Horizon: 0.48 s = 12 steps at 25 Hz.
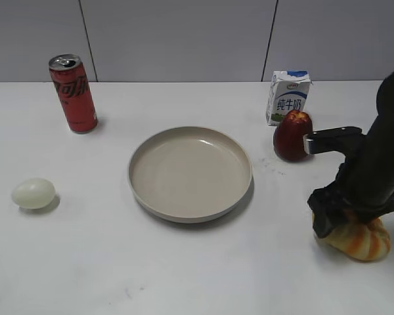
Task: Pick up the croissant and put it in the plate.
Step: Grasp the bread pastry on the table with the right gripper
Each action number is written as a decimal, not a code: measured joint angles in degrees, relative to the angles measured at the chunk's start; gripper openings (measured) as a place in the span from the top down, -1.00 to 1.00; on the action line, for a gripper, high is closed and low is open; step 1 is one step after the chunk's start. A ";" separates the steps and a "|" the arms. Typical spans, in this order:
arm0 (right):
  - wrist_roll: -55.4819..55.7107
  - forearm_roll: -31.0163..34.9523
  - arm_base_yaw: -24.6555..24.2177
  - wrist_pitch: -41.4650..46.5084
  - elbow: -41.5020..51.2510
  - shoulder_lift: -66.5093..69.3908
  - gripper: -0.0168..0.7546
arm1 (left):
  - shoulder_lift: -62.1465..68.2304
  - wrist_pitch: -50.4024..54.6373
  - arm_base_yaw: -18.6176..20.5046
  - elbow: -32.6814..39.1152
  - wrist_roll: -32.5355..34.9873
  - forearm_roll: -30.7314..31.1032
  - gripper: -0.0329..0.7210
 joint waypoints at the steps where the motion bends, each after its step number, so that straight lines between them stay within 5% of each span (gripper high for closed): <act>1: 0.00 -0.05 0.00 -0.23 -0.04 0.41 -0.50 | 0.00 0.00 0.00 0.00 0.00 0.00 -0.55; 5: 0.05 -0.15 0.00 -0.64 -0.18 1.68 -0.38 | 0.00 0.00 0.00 0.00 0.00 0.00 -0.55; 12: 0.05 -1.38 0.00 0.29 -1.11 2.11 0.29 | 0.00 0.00 0.00 0.00 0.00 0.00 -0.55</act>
